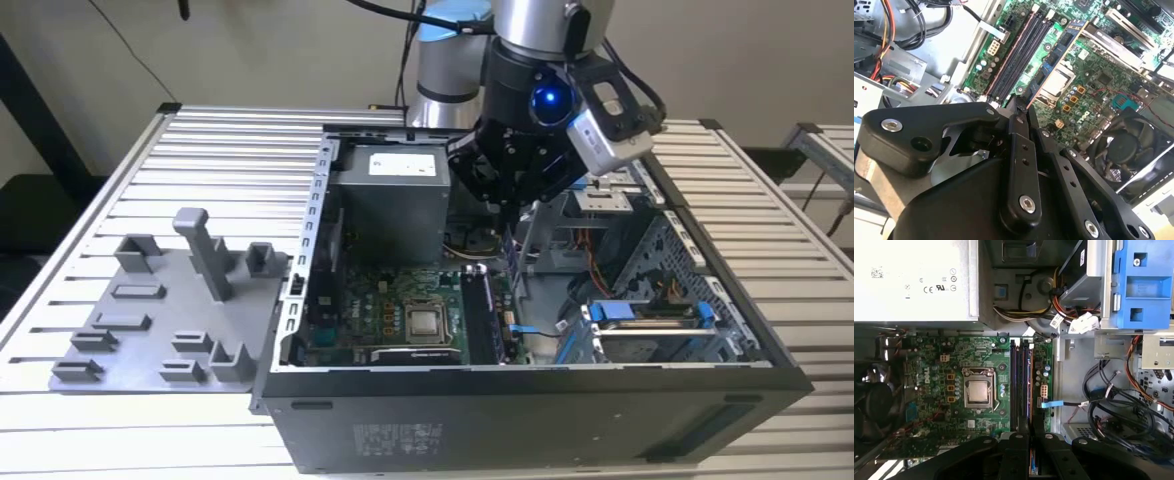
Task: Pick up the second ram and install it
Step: 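Insert the second ram into the second slot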
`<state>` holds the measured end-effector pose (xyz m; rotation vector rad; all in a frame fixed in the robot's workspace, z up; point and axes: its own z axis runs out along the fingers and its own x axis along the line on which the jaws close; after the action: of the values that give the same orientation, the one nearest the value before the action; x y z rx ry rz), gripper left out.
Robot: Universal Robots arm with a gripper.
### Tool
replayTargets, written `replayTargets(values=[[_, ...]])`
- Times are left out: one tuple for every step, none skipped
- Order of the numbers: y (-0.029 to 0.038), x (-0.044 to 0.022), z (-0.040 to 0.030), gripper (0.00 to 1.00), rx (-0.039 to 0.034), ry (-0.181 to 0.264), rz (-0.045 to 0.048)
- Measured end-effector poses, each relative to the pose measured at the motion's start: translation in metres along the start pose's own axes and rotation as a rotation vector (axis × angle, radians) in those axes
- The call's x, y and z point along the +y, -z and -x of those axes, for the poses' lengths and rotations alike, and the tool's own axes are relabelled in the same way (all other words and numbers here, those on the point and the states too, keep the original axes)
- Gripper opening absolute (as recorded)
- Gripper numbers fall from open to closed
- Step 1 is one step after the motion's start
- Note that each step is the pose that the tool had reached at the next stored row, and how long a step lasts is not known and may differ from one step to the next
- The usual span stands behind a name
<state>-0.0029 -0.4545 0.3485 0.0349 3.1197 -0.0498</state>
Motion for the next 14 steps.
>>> replayTargets(values=[[-0.0004,0.0,0.0,0.14,0.0,0.0,-0.0001],[-0.001,0.0001,0.0,0.14,0.0,0.0,0.0001],[-0.0017,0.0001,-0.0001,0.14,0.0,0.0,0.0],[-0.0024,0.0001,-0.0001,0.14,0.0,0.0,-0.0001],[-0.0029,0.0002,-0.0001,0.14,0.0,0.0,-0.0001],[-0.0033,0.0002,-0.0002,0.14,0.0,0.0,-0.0001],[-0.0037,0.0002,-0.0002,0.14,0.0,0.0,0.0],[-0.0042,0.0002,-0.0002,0.14,0.0,0.0,0.0002],[-0.0048,0.0002,-0.0002,0.14,0.0,0.0,0.0002],[-0.0054,0.0002,-0.0002,0.14,0.0,0.0,0.0003],[-0.0061,0.0002,-0.0002,0.14,0.0,0.0,0.0003],[-0.0067,0.0003,-0.0002,0.14,0.0,0.0,0.0003],[-0.0073,0.0003,-0.0002,0.14,0.0,0.0,0.0003],[-0.008,0.0003,-0.0002,0.14,0.0,0.0,0.0003]])
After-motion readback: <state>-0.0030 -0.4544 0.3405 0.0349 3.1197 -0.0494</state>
